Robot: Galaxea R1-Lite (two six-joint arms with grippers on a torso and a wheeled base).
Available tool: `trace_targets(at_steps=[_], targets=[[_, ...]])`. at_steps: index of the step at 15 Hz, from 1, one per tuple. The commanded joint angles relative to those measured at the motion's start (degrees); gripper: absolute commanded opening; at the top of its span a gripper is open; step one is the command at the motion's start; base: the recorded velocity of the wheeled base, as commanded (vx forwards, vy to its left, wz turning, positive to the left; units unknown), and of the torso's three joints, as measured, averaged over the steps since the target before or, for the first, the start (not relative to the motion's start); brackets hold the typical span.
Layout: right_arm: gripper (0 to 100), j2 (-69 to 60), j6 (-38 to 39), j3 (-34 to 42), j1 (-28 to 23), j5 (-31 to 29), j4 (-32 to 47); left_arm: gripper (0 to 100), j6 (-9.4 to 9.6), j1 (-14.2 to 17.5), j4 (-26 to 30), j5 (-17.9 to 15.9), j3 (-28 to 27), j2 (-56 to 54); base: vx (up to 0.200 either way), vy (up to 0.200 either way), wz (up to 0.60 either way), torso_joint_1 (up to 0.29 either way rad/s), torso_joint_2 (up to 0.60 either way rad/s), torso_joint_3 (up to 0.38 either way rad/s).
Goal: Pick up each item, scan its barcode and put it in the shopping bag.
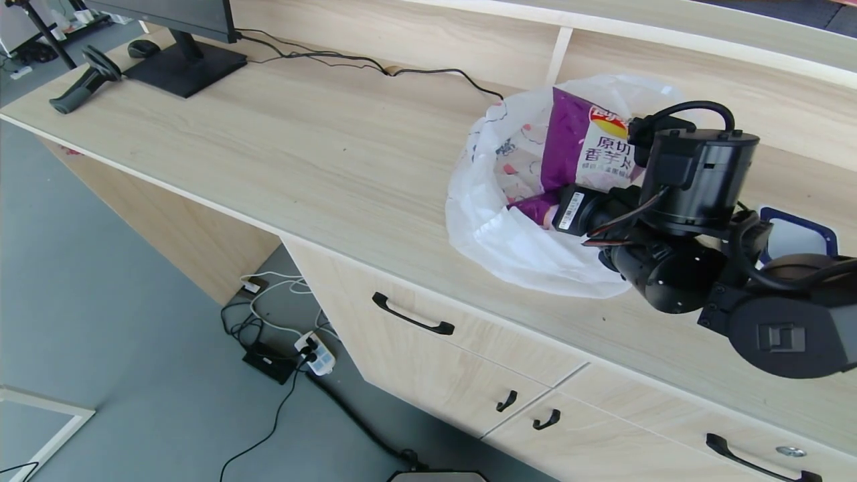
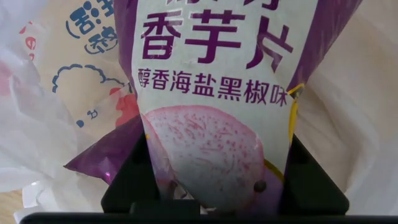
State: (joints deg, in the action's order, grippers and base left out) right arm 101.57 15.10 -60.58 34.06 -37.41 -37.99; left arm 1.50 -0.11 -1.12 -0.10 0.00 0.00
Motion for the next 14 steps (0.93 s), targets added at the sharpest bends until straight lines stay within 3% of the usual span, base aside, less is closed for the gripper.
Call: trace_targets(at_steps=[1,5,6,14], targets=[[0,2.05,0.1,-1.12,0.04,-0.12,0.02,100,-0.01,0.02,-0.02,0.01,0.0,0.09,0.0,0.0,0.0,0.0,0.0,0.0],[0,2.93,0.19,-2.97,0.74,-0.03,-0.16,100,-0.01,0.02,-0.02,0.01,0.0,0.09,0.0,0.0,0.0,0.0,0.0,0.0],[100,2.93,0.28,-2.97,0.74,-0.03,-0.25,100,-0.01,0.02,-0.02,0.01,0.0,0.09,0.0,0.0,0.0,0.0,0.0,0.0],[100,-2.17,-2.36,-8.86,0.92,-1.26,-1.48,100,-0.01,0.02,-0.02,0.01,0.0,0.09,0.0,0.0,0.0,0.0,0.0,0.0]])
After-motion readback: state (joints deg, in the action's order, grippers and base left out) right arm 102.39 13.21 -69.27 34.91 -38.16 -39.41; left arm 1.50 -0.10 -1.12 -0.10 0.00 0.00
